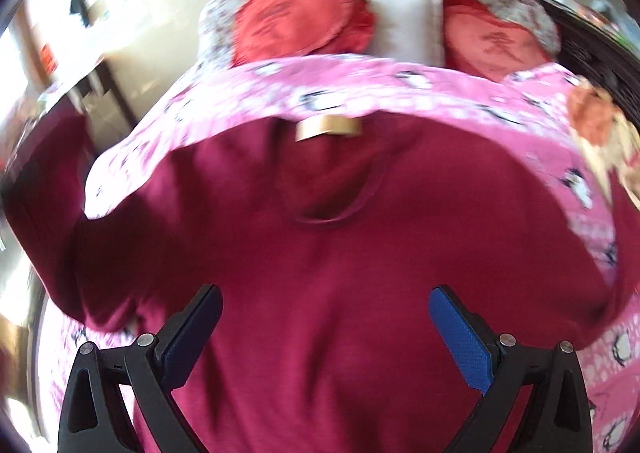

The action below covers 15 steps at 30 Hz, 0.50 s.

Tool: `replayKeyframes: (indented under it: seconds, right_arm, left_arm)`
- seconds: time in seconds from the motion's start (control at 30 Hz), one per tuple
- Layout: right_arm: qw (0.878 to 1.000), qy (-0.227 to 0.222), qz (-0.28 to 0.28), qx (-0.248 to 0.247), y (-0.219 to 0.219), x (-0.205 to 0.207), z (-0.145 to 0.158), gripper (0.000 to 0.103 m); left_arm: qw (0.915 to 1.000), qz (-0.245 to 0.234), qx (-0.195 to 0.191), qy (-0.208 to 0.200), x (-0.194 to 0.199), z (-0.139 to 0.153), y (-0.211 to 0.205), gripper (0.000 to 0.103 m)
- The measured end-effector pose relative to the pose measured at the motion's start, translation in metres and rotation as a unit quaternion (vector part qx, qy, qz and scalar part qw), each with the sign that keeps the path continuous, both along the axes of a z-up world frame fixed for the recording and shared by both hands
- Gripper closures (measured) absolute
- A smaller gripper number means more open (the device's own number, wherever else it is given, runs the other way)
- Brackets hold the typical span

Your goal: Fold small clothes

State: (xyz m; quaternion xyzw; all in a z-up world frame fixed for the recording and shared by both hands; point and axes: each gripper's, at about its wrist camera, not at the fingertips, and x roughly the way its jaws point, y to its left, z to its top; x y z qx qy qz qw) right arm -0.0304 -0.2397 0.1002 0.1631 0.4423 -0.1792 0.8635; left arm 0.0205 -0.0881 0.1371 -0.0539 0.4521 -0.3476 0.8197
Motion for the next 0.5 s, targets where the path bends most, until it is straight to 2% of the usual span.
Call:
replayKeyframes:
  seconds: [0.07,0.13,0.23,0.3,0.37,0.4,0.43,0.5]
  right_arm:
    - [1.0,-0.006,-0.024,0.003,-0.021,-0.014,0.002,0.0]
    - [0.999,-0.012,-0.04,0.011,-0.036,-0.026,0.002,0.0]
    - [0.998,-0.033,-0.031,0.046,-0.045,-0.037,-0.001,0.0]
    - [0.997,-0.039,-0.011,0.07,-0.045,-0.036,-0.003,0.0]
    - [0.994,-0.047,0.019,0.097,-0.04,-0.033,-0.008,0.0]
    - [0.993,-0.05,0.029,0.107,-0.037,-0.03,-0.009,0.0]
    - [0.991,-0.052,0.041,0.12,-0.033,-0.022,-0.014,0.001]
    - [0.987,-0.05,0.059,0.139,-0.026,-0.01,-0.02,0.008]
  left_arm:
    - [0.9993,-0.02,0.028,0.016,-0.011,-0.037,-0.031,0.093]
    - [0.9981,-0.034,0.04,0.031,-0.018,-0.066,-0.049,0.093]
    - [0.9955,-0.036,0.069,0.055,-0.024,-0.092,-0.061,0.093]
    - [0.9938,-0.041,0.085,0.059,-0.028,-0.09,-0.06,0.091]
    - [0.991,-0.047,0.112,0.057,-0.034,-0.074,-0.052,0.083]
    - [0.9907,-0.052,0.113,0.055,-0.037,-0.065,-0.044,0.082]
    - [0.9915,-0.057,0.106,0.05,-0.04,-0.055,-0.035,0.078]
    - [0.9932,-0.052,0.102,0.022,-0.044,-0.038,-0.013,0.062]
